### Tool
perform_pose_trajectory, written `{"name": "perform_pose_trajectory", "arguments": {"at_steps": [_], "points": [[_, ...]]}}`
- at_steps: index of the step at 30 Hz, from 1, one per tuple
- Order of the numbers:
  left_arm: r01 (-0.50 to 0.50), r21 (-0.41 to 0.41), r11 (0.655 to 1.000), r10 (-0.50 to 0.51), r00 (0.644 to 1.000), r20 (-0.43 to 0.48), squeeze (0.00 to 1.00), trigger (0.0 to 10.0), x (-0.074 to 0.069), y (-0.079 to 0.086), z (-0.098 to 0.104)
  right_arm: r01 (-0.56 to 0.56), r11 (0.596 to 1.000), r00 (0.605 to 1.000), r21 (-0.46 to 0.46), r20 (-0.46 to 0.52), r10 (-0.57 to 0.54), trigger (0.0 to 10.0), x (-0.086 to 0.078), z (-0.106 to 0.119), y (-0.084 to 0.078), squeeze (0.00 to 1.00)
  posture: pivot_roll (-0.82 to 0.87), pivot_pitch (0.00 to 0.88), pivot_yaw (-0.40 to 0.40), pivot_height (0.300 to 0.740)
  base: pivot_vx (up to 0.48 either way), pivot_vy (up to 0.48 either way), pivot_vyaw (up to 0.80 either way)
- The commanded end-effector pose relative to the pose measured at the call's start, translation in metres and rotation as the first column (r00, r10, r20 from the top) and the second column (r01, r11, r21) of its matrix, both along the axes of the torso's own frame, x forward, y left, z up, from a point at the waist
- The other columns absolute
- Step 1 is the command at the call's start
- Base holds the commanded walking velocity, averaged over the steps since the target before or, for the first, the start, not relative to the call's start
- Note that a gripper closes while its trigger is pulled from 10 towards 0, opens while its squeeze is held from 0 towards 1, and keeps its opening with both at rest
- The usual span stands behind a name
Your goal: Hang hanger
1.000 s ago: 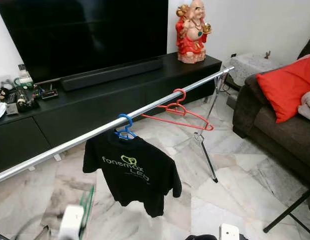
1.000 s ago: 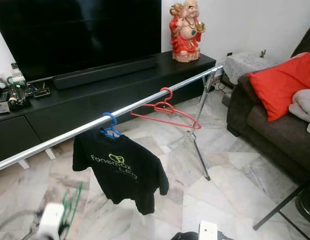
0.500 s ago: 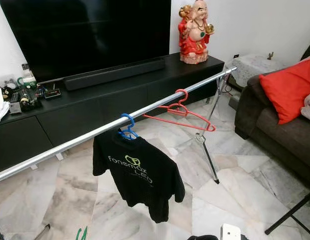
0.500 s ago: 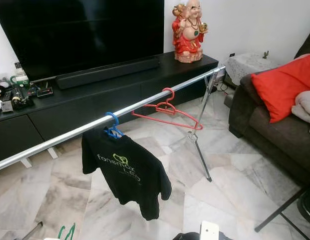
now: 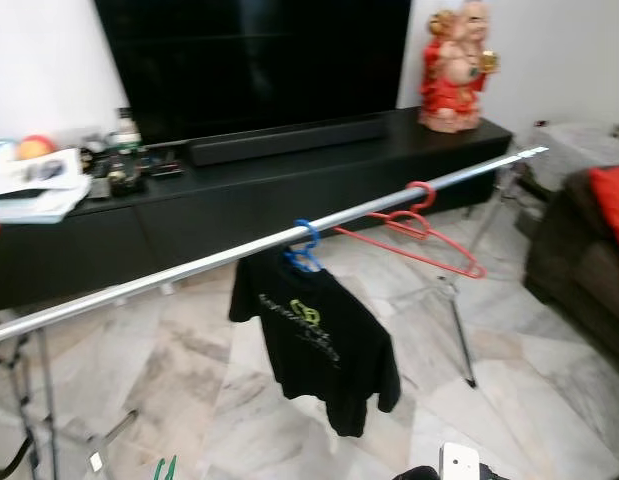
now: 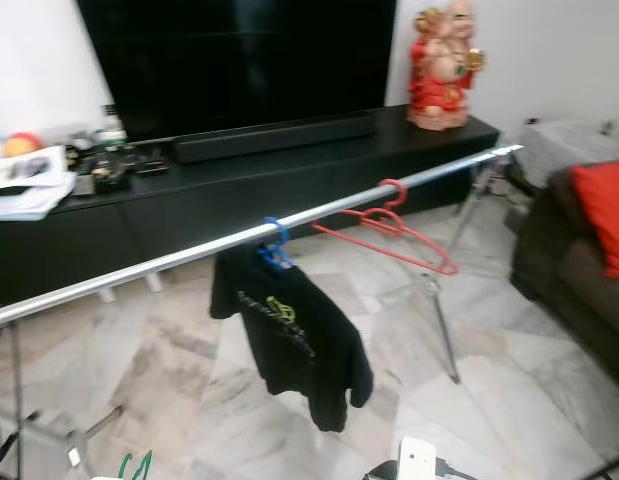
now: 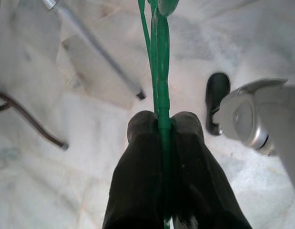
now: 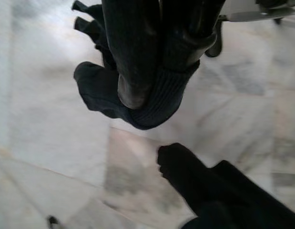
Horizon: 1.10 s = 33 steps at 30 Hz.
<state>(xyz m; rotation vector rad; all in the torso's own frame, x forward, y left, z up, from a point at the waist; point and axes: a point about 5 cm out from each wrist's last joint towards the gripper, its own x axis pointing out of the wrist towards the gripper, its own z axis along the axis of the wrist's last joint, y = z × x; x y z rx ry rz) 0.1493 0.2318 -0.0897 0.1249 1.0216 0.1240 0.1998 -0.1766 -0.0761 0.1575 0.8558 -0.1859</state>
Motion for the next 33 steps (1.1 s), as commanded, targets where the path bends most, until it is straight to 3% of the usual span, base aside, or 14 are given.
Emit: {"name": "perform_pose_trajectory", "arguments": {"at_steps": [1, 15, 20, 29, 33], "points": [[-0.004, 0.001, 1.000, 0.004, 1.000, 0.009, 0.00, 10.0, 0.002, 0.000, 0.001, 0.019, 1.000, 1.000, 0.006, 0.018, -0.019, 10.0, 0.003, 0.002, -0.002, 0.00, 0.13, 0.000, 0.037, 0.740, -0.259, 0.000, 0.00], [-0.006, 0.002, 1.000, 0.006, 1.000, -0.021, 0.00, 10.0, -0.005, 0.002, -0.002, -0.010, 1.000, 1.000, -0.015, 0.001, 0.010, 10.0, -0.001, 0.000, -0.003, 0.00, 0.14, 0.000, 0.037, 0.740, -0.308, 0.000, 0.00], [-0.005, 0.004, 1.000, 0.006, 1.000, -0.027, 0.00, 10.0, -0.007, 0.003, -0.002, -0.013, 1.000, 1.000, -0.015, 0.000, 0.013, 10.0, -0.001, 0.000, -0.002, 0.00, 0.14, 0.000, 0.037, 0.740, -0.322, 0.000, 0.75], [-0.007, 0.003, 1.000, 0.007, 0.999, -0.032, 0.00, 10.0, -0.008, 0.002, -0.003, -0.015, 1.000, 1.000, -0.020, 0.008, 0.016, 10.0, 0.000, 0.001, -0.002, 0.00, 0.14, 0.000, 0.037, 0.740, -0.322, 0.000, 0.00], [-0.008, 0.004, 1.000, 0.008, 1.000, -0.026, 0.00, 10.0, -0.006, 0.002, -0.002, -0.021, 0.999, 1.000, -0.025, 0.011, 0.021, 10.0, 0.001, 0.001, -0.002, 0.00, 0.14, 0.000, 0.036, 0.740, -0.322, 0.000, 0.78]]}}
